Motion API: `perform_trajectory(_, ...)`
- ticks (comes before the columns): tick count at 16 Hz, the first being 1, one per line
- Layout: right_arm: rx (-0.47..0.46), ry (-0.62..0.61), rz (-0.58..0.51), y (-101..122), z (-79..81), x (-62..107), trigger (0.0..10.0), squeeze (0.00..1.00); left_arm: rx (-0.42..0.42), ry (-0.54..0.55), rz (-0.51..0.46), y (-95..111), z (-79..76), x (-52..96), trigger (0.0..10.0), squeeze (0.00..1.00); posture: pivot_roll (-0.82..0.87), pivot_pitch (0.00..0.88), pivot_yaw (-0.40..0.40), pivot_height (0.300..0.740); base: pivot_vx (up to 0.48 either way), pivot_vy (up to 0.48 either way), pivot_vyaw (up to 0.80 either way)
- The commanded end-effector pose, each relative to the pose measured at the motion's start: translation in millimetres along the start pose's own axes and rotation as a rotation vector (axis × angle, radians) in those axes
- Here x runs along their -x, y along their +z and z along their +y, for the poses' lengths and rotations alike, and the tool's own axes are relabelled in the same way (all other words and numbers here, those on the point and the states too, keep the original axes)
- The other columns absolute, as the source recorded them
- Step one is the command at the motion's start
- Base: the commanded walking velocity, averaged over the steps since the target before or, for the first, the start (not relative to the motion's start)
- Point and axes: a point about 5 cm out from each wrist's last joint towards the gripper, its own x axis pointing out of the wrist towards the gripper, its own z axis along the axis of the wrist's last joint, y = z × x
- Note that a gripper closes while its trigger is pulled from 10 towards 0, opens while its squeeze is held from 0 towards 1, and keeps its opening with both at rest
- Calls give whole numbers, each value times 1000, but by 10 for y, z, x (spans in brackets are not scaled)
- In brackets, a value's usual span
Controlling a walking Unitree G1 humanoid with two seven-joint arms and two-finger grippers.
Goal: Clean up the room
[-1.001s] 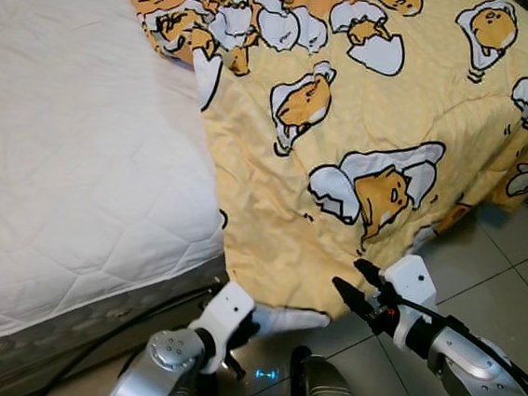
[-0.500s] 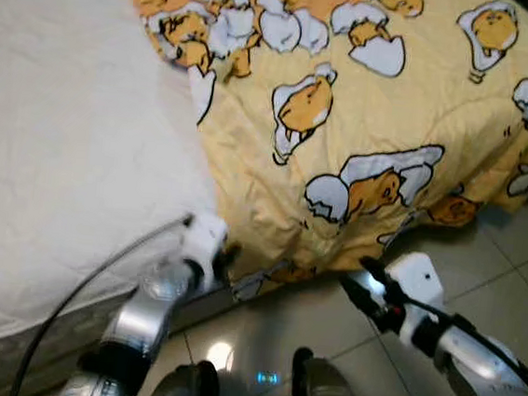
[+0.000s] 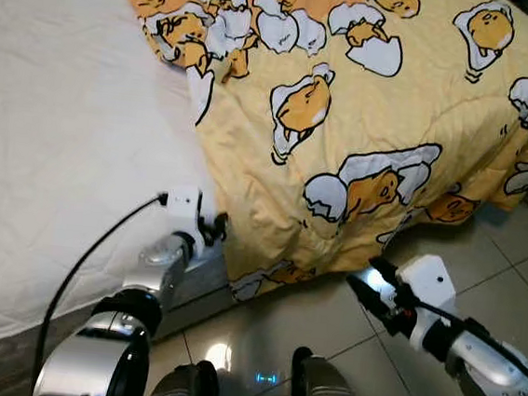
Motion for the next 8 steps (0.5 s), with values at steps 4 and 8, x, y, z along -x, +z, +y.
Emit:
perform_trajectory(4,-2,2,13,22,24,102,10000,0,27,-25,29,-83,-113,-22,10000,0,-404,278,64,740,0,0,0)
perform_trajectory(8,-3,6,23,27,46,145,10000,0,-15,-106,53,-162,-262,-22,9961,0,-425,293,64,740,0,0,0)
